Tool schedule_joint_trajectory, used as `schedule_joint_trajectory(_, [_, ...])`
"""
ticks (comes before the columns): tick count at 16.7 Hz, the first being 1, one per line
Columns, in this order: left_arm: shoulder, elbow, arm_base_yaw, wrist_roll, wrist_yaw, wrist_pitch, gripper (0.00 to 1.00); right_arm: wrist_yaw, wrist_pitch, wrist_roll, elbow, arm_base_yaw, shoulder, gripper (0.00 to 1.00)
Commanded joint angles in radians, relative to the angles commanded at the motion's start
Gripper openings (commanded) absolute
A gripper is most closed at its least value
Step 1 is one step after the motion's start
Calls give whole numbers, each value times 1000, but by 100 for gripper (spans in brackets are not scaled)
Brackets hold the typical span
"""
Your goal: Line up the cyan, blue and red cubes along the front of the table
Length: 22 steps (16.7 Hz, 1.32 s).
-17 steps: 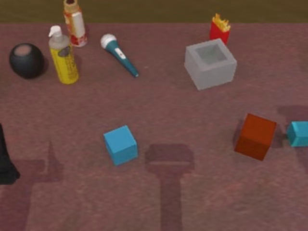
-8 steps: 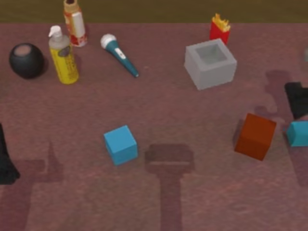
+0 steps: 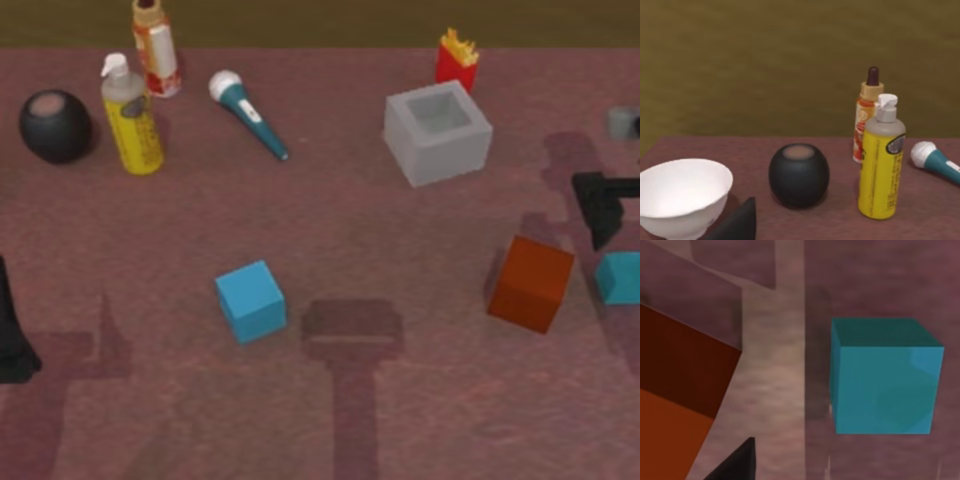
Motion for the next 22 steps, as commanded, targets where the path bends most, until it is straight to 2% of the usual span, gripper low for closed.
schedule_joint_trajectory(5, [0, 0, 0, 0, 0, 0, 100, 0, 42, -2, -29, -2, 18, 100])
schedule_joint_trajectory(11, [0, 0, 0, 0, 0, 0, 100, 1, 287, 3, -150, 1, 129, 100])
schedule_joint_trajectory(16, [0, 0, 0, 0, 0, 0, 100, 1, 313, 4, -166, 2, 147, 100])
schedule_joint_trajectory(22, [0, 0, 0, 0, 0, 0, 100, 1, 313, 4, -166, 2, 147, 55])
